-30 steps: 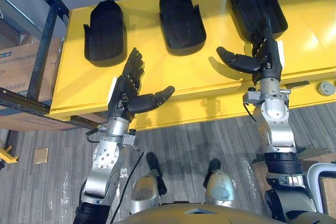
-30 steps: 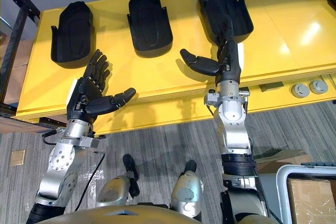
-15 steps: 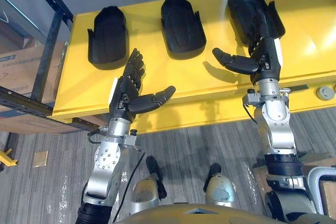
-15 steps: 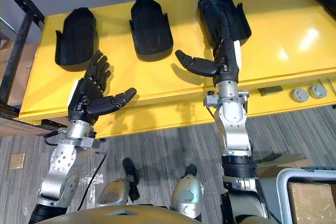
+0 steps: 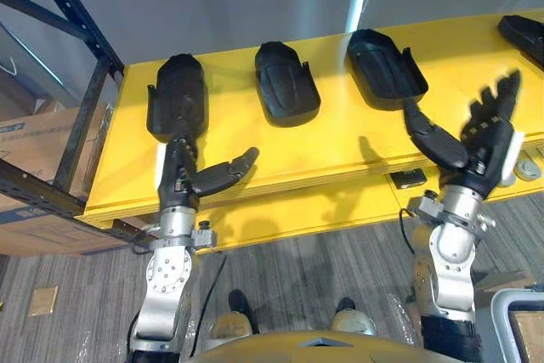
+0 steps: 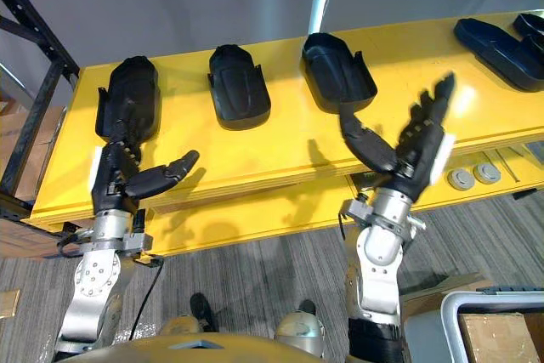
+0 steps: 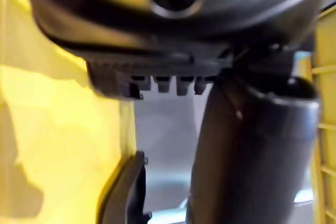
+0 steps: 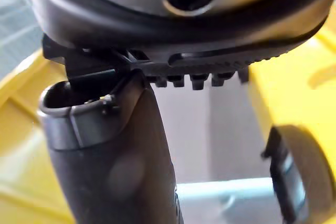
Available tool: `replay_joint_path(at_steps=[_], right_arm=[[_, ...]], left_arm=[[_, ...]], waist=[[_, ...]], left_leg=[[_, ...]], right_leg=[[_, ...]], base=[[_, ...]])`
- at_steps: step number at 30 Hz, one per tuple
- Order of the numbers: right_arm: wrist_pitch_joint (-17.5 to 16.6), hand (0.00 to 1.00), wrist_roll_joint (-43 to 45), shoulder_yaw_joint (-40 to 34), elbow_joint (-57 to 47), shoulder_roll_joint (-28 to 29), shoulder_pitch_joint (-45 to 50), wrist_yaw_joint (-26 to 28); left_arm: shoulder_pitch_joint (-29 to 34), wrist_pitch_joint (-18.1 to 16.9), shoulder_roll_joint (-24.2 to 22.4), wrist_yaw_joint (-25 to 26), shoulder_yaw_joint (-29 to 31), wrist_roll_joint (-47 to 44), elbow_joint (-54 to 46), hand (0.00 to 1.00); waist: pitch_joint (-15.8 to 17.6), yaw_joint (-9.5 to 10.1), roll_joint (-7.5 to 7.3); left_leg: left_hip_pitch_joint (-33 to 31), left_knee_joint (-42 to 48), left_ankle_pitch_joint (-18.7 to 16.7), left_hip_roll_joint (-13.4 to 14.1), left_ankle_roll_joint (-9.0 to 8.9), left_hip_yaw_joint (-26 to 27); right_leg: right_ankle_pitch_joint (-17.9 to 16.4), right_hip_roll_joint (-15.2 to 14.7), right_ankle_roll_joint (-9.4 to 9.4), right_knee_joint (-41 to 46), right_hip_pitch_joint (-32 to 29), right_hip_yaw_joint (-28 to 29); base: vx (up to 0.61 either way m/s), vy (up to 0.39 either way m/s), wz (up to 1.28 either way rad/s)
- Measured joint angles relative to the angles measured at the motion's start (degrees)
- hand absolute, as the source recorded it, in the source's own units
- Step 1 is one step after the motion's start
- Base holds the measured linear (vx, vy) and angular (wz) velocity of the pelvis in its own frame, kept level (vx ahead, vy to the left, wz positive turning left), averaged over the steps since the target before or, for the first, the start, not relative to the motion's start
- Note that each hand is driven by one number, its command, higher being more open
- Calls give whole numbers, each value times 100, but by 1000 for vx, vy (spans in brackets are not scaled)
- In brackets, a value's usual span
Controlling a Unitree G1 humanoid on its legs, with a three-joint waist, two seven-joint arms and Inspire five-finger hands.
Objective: Walk over and take three plastic housings, then place them on the shelf
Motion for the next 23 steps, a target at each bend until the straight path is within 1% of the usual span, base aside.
replay_joint_path(at_steps=[1, 3, 4, 5, 6, 7, 8, 9, 10, 11, 13, 15, 17, 19, 20, 21, 23], right_arm=[[-3, 100, -129, -98, 130, 8, 40, -126], [-6, 100, -502, -483, 789, 18, 144, -557], [-10, 100, -521, -559, 982, 18, 163, -644], [-40, 100, -515, -685, 1395, 20, 224, -801], [-75, 100, -480, -772, 1737, 30, 272, -933], [-144, 100, -445, -914, 2206, 91, 321, -1110], [-168, 100, -384, -980, 2411, 131, 348, -1200], [-250, 100, -134, -1123, 2855, 214, 414, -1367], [-413, 100, 293, -1268, 3435, 276, 488, -1538], [-436, 100, 380, -1298, 3553, 288, 491, -1562], [-523, 100, 975, -1572, 4479, 414, 491, -1708], [-532, 100, 1387, -1570, 5046, 476, 479, -1728], [-551, 100, 1655, -1556, 5415, 581, 474, -1676], [-548, 100, 1959, -1553, 5921, 655, 465, -1470], [-523, 100, 2012, -1554, 6025, 662, 460, -1385], [-451, 100, 2021, -1555, 6197, 692, 467, -1224], [-235, 100, 2006, -1554, 6443, 708, 475, -1003]], left_arm=[[53, -75, -1, 133, 43, 177, 0, 100], [163, -361, -19, 728, 195, 740, 50, 100], [196, -457, -31, 908, 242, 821, 83, 100], [229, -637, -77, 1357, 333, 1036, 237, 100], [232, -715, -150, 1787, 423, 1317, 439, 100], [238, -825, -263, 2425, 578, 1677, 827, 100], [239, -848, -313, 2701, 651, 1803, 1026, 100], [244, -910, -419, 3200, 799, 1861, 1463, 100], [272, -970, -569, 3834, 982, 2096, 1999, 100], [278, -979, -592, 3942, 1009, 2147, 2098, 100], [375, -1140, -732, 4626, 1086, 2529, 2817, 100], [455, -1236, -698, 4804, 1059, 2708, 3368, 100], [453, -1288, -671, 4777, 896, 2706, 3875, 100], [453, -1285, -683, 4525, 727, 2642, 4582, 100], [452, -1280, -693, 4402, 719, 2604, 4753, 100], [444, -1229, -722, 4216, 720, 2459, 5077, 100], [419, -1090, -794, 4089, 774, 2129, 5507, 100]], waist=[[-3, -3, -5], [-7, 4, -10], [-14, 1, -10], [-37, 4, -4], [-68, 7, 6], [-139, 5, 20], [-164, 5, 28], [-205, 5, 38], [-245, 4, 33], [-245, 4, 32], [-233, 50, -39], [-248, 45, -110], [-233, 47, -181], [-284, 47, -263], [-289, 45, -277], [-288, 41, -313], [-297, 41, -359]], left_leg=[[-2, 0, -1, 1, 0, 5], [1, 0, -3, 7, -3, 5], [1, 0, -3, 9, -3, 4], [0, 0, -5, 12, -6, 1], [-4, -1, -6, 12, -8, -8], [-25, -1, -8, 11, -12, -20], [-28, -1, -10, 11, -14, -28], [-36, -1, -14, 11, -20, -59], [-83, -1, -13, 7, -22, -112], [-90, -1, -12, 5, -22, -125], [-79, -3, -31, 6, -43, -154], [-38, -3, -42, 0, -52, -178], [15, -4, -71, -4, -56, -180], [13, -5, -95, -14, -23, -183], [13, -5, -96, -27, -22, -183], [20, -5, -101, -49, -17, -184], [27, -5, -105, -58, -9, -184]], right_leg=[[7, 6, 1, -23, 4, 0], [38, 27, -2, -89, 41, -13], [38, 30, -2, -94, 45, -16], [38, 37, -2, -109, 55, -24], [40, 41, -1, -127, 64, -37], [43, 47, 4, -159, 65, -52], [43, 49, 4, -163, 71, -61], [42, 52, 3, -167, 86, -91], [42, 51, 3, -181, 91, -150], [42, 51, 3, -182, 93, -159], [39, 55, 0, -210, 154, -197], [27, 50, -8, -221, 207, -234], [3, 50, -28, -238, 275, -245], [-30, 47, -26, -251, 289, -265], [-32, 45, -24, -255, 301, -280], [-33, 43, -23, -270, 341, -310], [-35, 38, -21, -288, 367, -336]], base=[[34, 10, -2], [0, 0, 0], [0, 0, 0], [31, 6, 2], [49, 7, 4], [41, 4, 4], [51, 5, 8], [41, 4, 16], [37, 5, 17], [26, 8, 17], [15, 12, 9], [4, 7, 3], [0, 0, 0], [-30, 17, 3], [-19, 28, 6], [-9, 33, 8], [-1, 21, 5]])
